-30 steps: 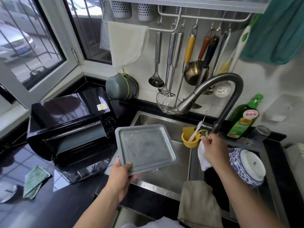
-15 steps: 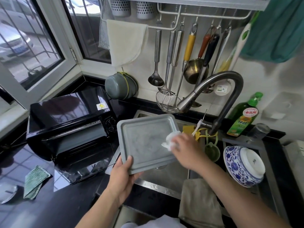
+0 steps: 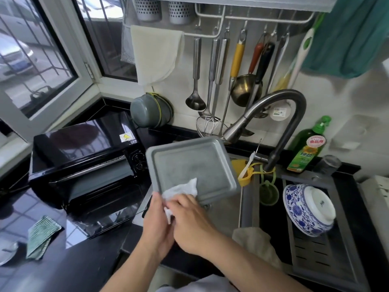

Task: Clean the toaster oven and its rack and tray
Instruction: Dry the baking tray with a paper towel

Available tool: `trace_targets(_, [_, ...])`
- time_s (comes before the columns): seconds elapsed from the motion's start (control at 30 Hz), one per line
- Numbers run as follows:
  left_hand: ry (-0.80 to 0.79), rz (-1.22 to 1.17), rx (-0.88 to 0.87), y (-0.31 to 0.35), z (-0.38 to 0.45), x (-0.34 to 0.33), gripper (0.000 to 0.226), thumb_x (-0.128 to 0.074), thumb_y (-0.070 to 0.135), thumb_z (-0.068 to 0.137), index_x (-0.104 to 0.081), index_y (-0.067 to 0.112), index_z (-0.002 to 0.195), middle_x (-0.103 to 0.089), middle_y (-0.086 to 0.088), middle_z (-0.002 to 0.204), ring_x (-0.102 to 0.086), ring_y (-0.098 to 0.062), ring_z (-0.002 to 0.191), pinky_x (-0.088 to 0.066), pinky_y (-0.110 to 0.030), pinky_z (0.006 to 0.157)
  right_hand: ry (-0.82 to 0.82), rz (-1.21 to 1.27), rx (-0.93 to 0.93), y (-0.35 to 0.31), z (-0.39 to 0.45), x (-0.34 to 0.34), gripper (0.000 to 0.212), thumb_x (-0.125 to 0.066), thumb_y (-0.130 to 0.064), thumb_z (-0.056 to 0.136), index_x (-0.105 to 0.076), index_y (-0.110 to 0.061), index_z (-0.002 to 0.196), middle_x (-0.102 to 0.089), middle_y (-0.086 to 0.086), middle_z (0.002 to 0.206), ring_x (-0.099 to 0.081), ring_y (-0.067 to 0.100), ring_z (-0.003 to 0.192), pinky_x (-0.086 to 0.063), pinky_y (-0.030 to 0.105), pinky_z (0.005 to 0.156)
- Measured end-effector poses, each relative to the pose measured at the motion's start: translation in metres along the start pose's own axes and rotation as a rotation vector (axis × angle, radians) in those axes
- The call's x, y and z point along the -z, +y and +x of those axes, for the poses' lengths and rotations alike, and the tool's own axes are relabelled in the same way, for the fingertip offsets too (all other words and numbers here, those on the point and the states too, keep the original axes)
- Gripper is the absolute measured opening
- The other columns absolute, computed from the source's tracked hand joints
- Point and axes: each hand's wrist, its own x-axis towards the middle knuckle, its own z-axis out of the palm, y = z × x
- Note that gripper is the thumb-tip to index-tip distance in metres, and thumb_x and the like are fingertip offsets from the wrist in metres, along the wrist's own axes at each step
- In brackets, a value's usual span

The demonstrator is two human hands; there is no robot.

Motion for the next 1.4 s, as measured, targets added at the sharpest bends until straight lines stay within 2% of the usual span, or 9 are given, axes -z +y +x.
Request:
trace_targets(0.1, [-0.039, 0.026, -0.065, 0.013, -0.002, 0.0, 0.049, -0.034, 0.043, 0.112, -0.065, 0.008, 0.126, -0.076, -0.014, 0.109, -0.076, -0.024, 0.093, -0.063, -0.033, 0.066, -0.008, -0.164, 0.157, 0.027, -0.013, 0.018, 0.061, -0.049, -0.001, 0.081, -0.049, -0.021, 0.139, -0.041, -0.007, 0.131, -0.035, 0.018, 0.125, -0.042, 0.034, 0.101])
trace_targets(0.33, [-0.05, 0.081, -0.105, 0.023, -0.01, 0.003, 0.043, -0.039, 0.05, 0.109, -0.062, 0.026, 0.136, -0.074, -0.003, 0.126, -0.072, -0.026, 0.113, -0.063, -0.049, 0.086, 0.113, -0.454, -0.228, 0.078, -0.021, 0.061, 0.068, -0.053, -0.008, 0.085, -0.037, -0.025, 0.149, -0.032, -0.005, 0.144, -0.028, 0.02, 0.133, -0.033, 0.036, 0.111])
trace_targets(0.57, [0.008, -0.042, 0.168, 0.014, -0.011, -0.01, 0.073, -0.032, 0.06, 0.105, -0.065, -0.001, 0.129, -0.073, -0.023, 0.118, -0.075, -0.03, 0.103, -0.058, -0.04, 0.086, -0.108, -0.115, 0.166, -0.005, -0.023, 0.015, 0.075, -0.039, -0.009, 0.084, -0.021, -0.008, 0.157, -0.018, 0.003, 0.163, -0.007, 0.014, 0.15, -0.006, 0.029, 0.124])
trace_targets(0.73, [-0.07, 0.204, 0.051, 0.021, -0.004, -0.003, 0.077, -0.028, 0.064, 0.103, -0.066, 0.001, 0.128, -0.073, -0.017, 0.124, -0.069, -0.028, 0.119, -0.048, -0.052, 0.109, -0.11, -0.053, 0.258, 0.014, -0.002, 0.036, 0.063, -0.02, -0.017, 0.093, -0.032, -0.013, 0.155, -0.034, -0.003, 0.159, -0.02, 0.008, 0.145, -0.016, 0.024, 0.122])
trace_targets(0.9, [-0.211, 0.479, -0.081, 0.034, -0.005, -0.01, 0.04, -0.035, 0.044, 0.111, -0.065, 0.03, 0.132, -0.073, -0.016, 0.124, -0.069, -0.039, 0.115, -0.05, -0.066, 0.101, 0.041, -0.187, 0.273, 0.046, 0.033, 0.056, 0.064, -0.03, 0.002, 0.09, -0.037, -0.01, 0.152, -0.032, 0.0, 0.158, -0.02, 0.017, 0.145, -0.015, 0.028, 0.123])
trace_targets(1.0, [-0.214, 0.572, -0.116, 0.033, -0.008, -0.014, 0.031, -0.042, 0.035, 0.111, -0.066, 0.041, 0.129, -0.076, -0.012, 0.115, -0.071, -0.038, 0.11, -0.052, -0.066, 0.098, 0.2, -0.207, 0.099, 0.068, 0.064, 0.073, 0.063, -0.032, -0.002, 0.086, -0.051, -0.016, 0.144, -0.043, -0.003, 0.147, -0.039, 0.025, 0.131, -0.038, 0.046, 0.109])
trace_targets(1.13, [-0.224, 0.514, -0.156, 0.039, -0.01, -0.019, 0.031, -0.041, 0.023, 0.112, -0.063, 0.028, 0.133, -0.077, -0.011, 0.115, -0.074, -0.03, 0.104, -0.062, -0.043, 0.085, 0.338, -0.107, 0.018, 0.049, 0.071, 0.054, 0.052, -0.038, -0.009, 0.085, -0.064, -0.022, 0.129, -0.052, -0.006, 0.129, -0.047, 0.023, 0.114, -0.042, 0.035, 0.102])
trace_targets(1.3, [-0.232, 0.399, -0.07, 0.043, -0.009, -0.009, 0.048, -0.045, -0.018, 0.095, -0.059, 0.009, 0.131, -0.072, -0.017, 0.1, -0.072, -0.027, 0.084, -0.06, -0.037, 0.069, 0.125, 0.597, -0.088, 0.031, 0.057, 0.041, 0.038, -0.06, 0.007, 0.085, -0.073, -0.021, 0.107, -0.069, -0.008, 0.114, -0.065, 0.01, 0.108, -0.049, 0.034, 0.102])
trace_targets(1.4, [-0.33, 0.34, -0.056, 0.05, -0.009, -0.004, 0.043, -0.06, -0.014, 0.089, -0.06, 0.01, 0.126, -0.069, -0.02, 0.104, -0.071, -0.027, 0.091, -0.061, -0.036, 0.075, 0.15, 0.624, 0.028, 0.023, 0.04, 0.039, 0.035, -0.06, 0.003, 0.088, -0.073, -0.019, 0.111, -0.062, -0.018, 0.115, -0.061, 0.007, 0.113, -0.049, 0.03, 0.102])
